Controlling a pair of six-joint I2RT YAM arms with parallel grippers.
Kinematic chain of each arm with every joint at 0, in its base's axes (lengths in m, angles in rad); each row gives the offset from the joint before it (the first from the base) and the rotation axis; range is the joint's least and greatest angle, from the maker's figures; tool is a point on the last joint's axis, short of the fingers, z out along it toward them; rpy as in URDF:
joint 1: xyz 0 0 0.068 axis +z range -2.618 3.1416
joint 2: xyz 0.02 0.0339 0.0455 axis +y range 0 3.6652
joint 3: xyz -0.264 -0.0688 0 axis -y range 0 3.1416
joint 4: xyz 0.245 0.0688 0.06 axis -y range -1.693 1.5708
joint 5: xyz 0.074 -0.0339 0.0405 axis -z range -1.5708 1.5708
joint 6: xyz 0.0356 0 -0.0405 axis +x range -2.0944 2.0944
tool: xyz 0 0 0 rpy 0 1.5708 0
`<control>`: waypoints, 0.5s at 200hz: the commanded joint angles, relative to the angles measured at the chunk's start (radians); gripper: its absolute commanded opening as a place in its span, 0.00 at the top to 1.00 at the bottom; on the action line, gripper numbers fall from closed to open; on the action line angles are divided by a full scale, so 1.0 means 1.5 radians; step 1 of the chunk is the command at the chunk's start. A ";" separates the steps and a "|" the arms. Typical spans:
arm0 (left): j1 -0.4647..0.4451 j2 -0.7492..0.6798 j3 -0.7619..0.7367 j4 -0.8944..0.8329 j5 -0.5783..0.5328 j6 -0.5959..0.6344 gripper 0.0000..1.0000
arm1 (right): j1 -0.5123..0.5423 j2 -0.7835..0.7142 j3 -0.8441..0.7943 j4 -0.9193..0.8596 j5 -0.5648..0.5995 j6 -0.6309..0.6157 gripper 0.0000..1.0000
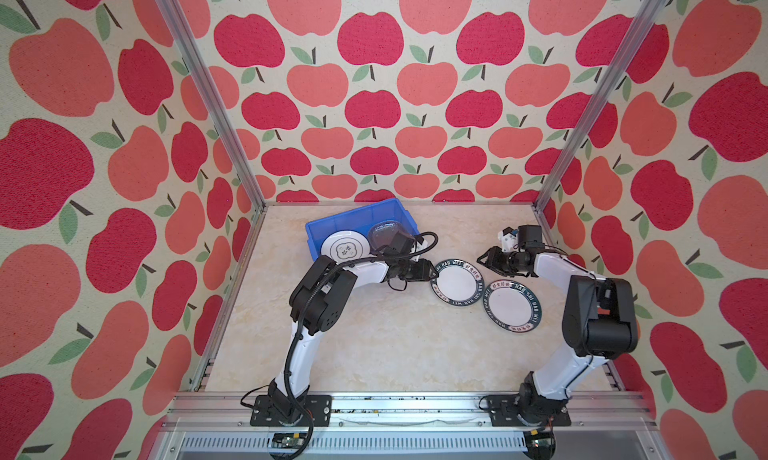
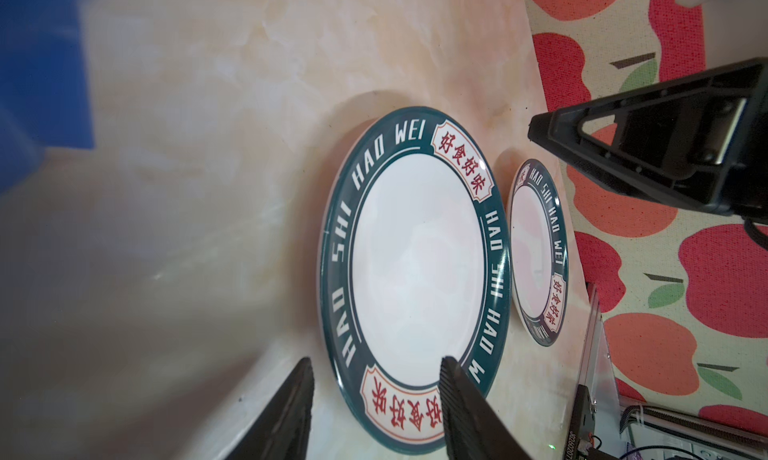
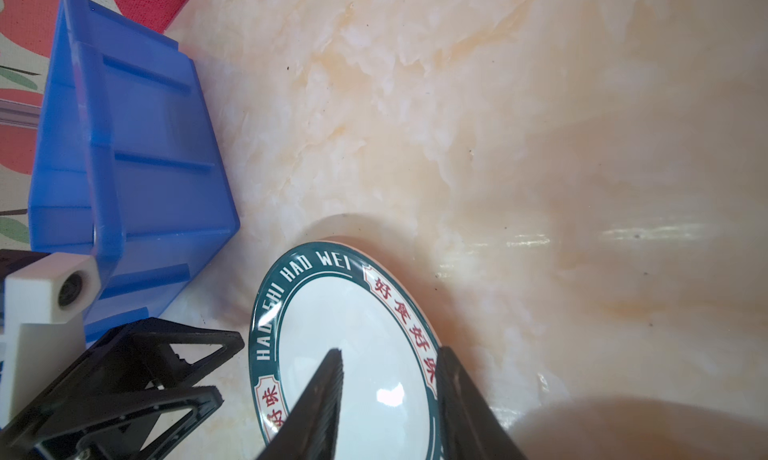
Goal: Place the plates into the plastic bin on the countertop
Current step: 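Grasp the nearer green-rimmed plate edge with left gripper while right gripper approaches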
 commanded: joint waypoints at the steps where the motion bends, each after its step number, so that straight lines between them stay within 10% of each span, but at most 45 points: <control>1: -0.002 0.033 0.020 -0.047 0.000 0.005 0.50 | -0.002 0.018 -0.008 -0.004 -0.010 -0.023 0.60; 100: -0.002 0.061 0.053 -0.078 0.007 0.000 0.57 | -0.007 0.114 0.029 -0.048 -0.053 -0.063 0.59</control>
